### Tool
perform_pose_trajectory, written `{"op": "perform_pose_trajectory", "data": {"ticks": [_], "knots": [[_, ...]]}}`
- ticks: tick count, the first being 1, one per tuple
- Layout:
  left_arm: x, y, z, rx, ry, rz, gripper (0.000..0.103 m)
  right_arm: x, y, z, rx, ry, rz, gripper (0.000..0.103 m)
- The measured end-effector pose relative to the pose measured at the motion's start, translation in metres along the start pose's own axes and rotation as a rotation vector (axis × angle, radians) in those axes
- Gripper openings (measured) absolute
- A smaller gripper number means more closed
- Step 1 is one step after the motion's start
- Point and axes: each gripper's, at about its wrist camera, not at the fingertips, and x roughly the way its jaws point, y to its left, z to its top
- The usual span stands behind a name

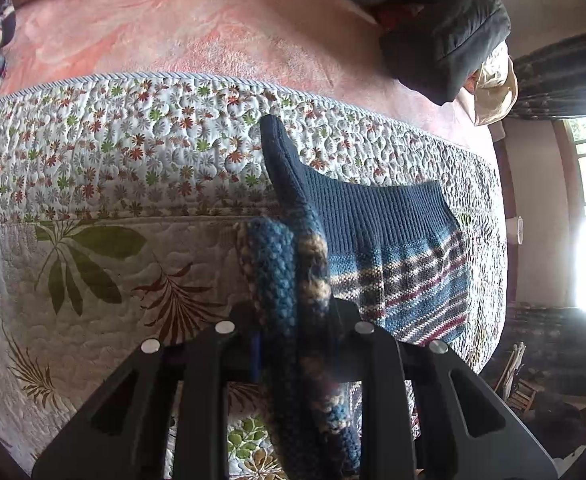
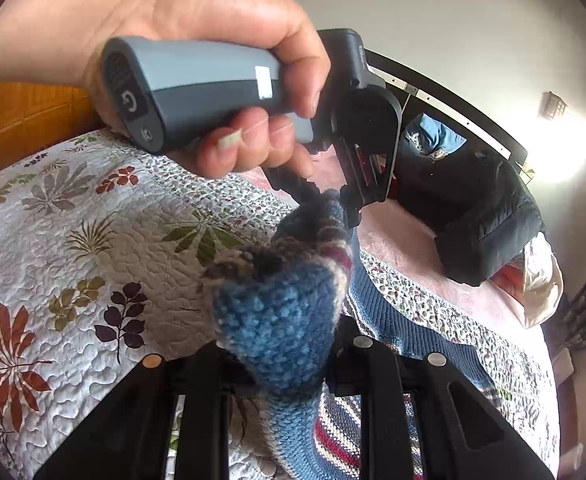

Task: Fold small clothes

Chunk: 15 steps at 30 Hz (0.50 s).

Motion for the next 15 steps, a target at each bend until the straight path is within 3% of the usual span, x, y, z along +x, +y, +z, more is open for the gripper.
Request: {"op": "perform_pose_trajectory", "data": {"ticks": [15], "knots": [[-0.025,-0.065,0.001,0.067,-0.010,0.081,0.021,-0.031,-0.040,0.004,0.072,-0.023,-0.009,0.022]]}}
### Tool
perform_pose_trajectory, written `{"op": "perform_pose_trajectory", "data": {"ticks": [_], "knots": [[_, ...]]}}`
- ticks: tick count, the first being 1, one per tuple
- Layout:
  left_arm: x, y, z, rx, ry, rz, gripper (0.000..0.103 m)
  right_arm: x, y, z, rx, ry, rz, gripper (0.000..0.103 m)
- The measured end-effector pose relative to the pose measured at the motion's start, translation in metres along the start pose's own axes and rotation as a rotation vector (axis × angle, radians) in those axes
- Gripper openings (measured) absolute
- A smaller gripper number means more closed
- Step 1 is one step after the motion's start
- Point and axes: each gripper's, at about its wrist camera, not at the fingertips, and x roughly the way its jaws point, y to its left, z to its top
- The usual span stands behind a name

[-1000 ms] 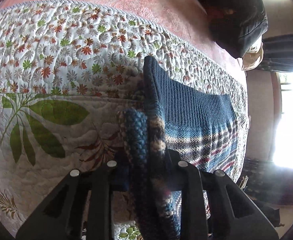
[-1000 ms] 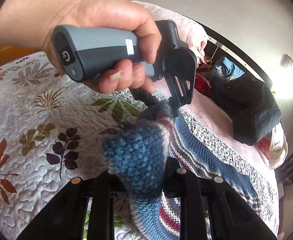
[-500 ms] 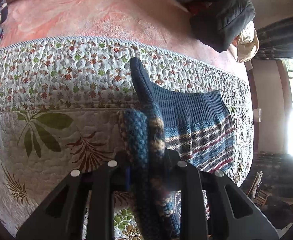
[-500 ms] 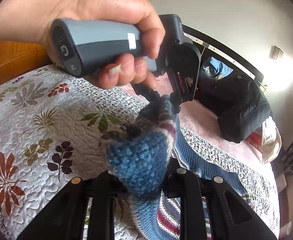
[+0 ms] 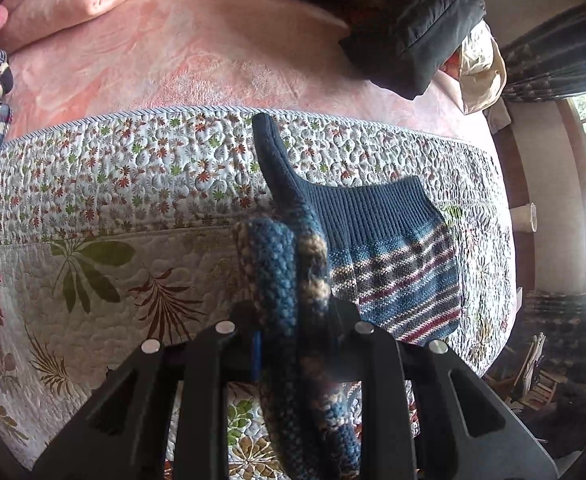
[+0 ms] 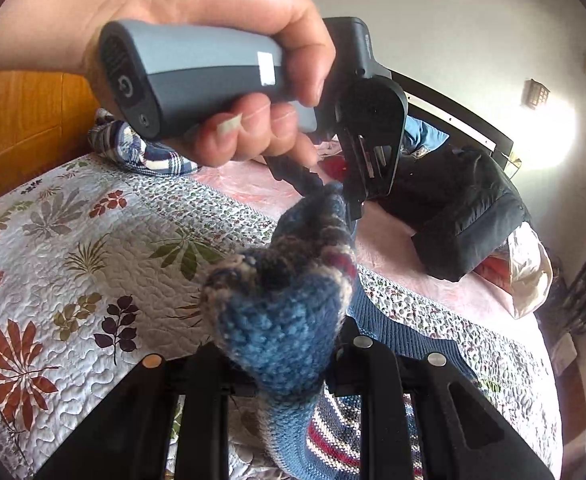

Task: Fold small clothes

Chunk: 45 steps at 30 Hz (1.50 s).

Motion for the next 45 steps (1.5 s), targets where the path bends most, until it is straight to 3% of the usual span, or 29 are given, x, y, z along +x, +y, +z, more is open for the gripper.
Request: {"op": "perform_pose_trajectory", "data": {"ticks": [22,45], "knots": [[0.002,-0.106,0.010,0.070,0.009,0.122,0.021,-0.029,-0.081,-0.016,0.158,-0.011,-0.019,0.022],[0.058,-0.194,0.017,0.146,0.044,0.230,0.021,-0.036,-0.148,-0.062,0.308,0.031,-0.049,0.022]]}}
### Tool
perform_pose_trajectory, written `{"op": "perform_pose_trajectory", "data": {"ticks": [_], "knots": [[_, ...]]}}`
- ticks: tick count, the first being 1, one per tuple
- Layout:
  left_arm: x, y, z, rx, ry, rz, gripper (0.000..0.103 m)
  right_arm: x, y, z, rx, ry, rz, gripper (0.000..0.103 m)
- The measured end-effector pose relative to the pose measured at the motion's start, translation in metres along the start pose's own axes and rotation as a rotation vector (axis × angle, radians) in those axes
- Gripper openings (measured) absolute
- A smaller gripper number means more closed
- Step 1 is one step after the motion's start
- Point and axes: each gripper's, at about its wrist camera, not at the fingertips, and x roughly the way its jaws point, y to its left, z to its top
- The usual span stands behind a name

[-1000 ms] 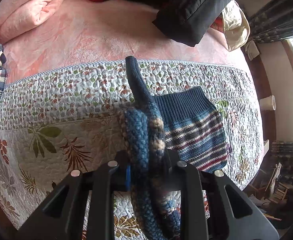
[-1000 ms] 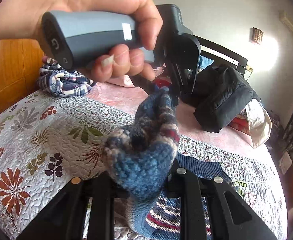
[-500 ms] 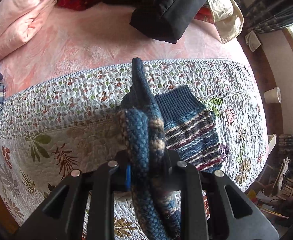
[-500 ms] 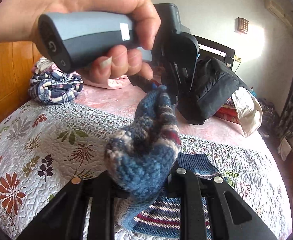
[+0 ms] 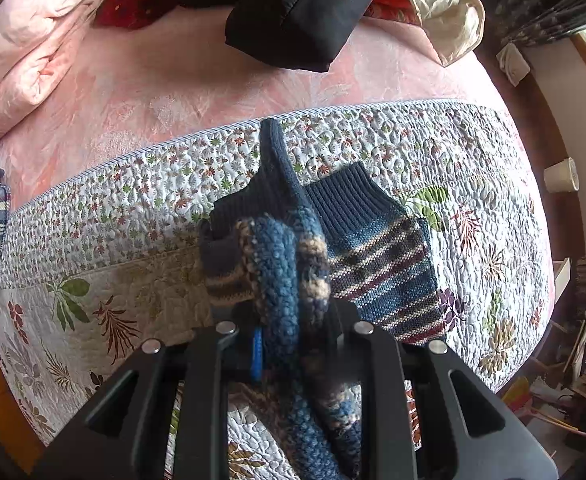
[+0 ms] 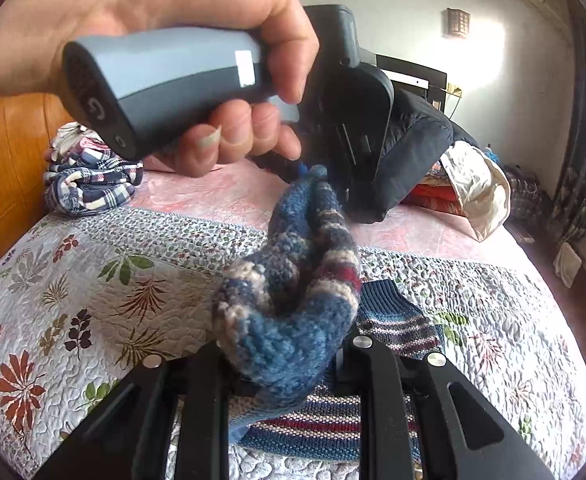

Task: Fold small clothes

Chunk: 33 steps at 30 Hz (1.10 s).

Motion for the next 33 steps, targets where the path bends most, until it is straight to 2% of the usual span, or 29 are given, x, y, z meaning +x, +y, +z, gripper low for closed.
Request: {"op": "perform_pose_trajectory", "data": {"ticks": [10,27,33], "knots": [[0.036,-0.042,0.004,0.023,0.022,0.035,0.021,0.007,-0.034,-0.023,0.072,0.037,-0.005,0.022],[0.089,-0.099,0.007,0.038,0.019,0.066,0.021,0.018,-0.090,-0.065,0.184,0.100,-0.029,0.022],[0.102,-0.120,0.008,0.060,0.008,0.103,0.020,0.020,-0.108,-0.077,0.224,0.116,-0.027,0.022]]}}
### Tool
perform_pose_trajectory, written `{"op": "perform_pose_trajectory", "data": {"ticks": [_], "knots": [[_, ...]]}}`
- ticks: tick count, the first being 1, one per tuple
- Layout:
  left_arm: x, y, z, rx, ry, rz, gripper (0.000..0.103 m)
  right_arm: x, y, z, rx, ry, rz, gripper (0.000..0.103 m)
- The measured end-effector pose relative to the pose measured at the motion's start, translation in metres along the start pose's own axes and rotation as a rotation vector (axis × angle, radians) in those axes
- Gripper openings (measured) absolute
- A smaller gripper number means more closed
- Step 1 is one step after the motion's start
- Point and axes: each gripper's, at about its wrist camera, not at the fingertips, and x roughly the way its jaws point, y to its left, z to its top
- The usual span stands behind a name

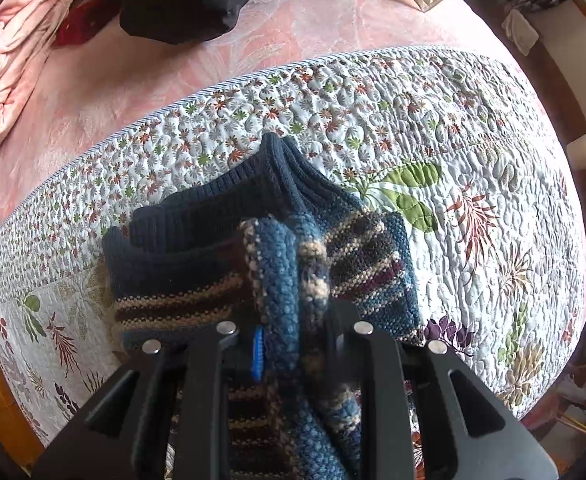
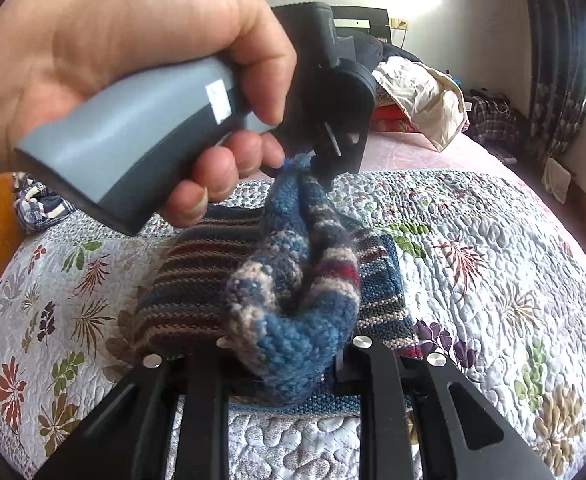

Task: Fold small clothes

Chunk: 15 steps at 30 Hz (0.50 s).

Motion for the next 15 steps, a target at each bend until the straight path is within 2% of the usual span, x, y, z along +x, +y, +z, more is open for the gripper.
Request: {"op": "perform_pose_trajectory", "data": {"ticks": [7,15], "knots": [[0.021,-0.025,-0.002,0.015,-0.008,0.050,0.021,0.010,-0.028,-0.013,0.078,0.037,0.050,0.021],[0.041,-0.047,0.002,0.038,-0.032,0.139,0.021,0.028,-0.066,-0.029,0.209,0.081,0.164,0.021]]}}
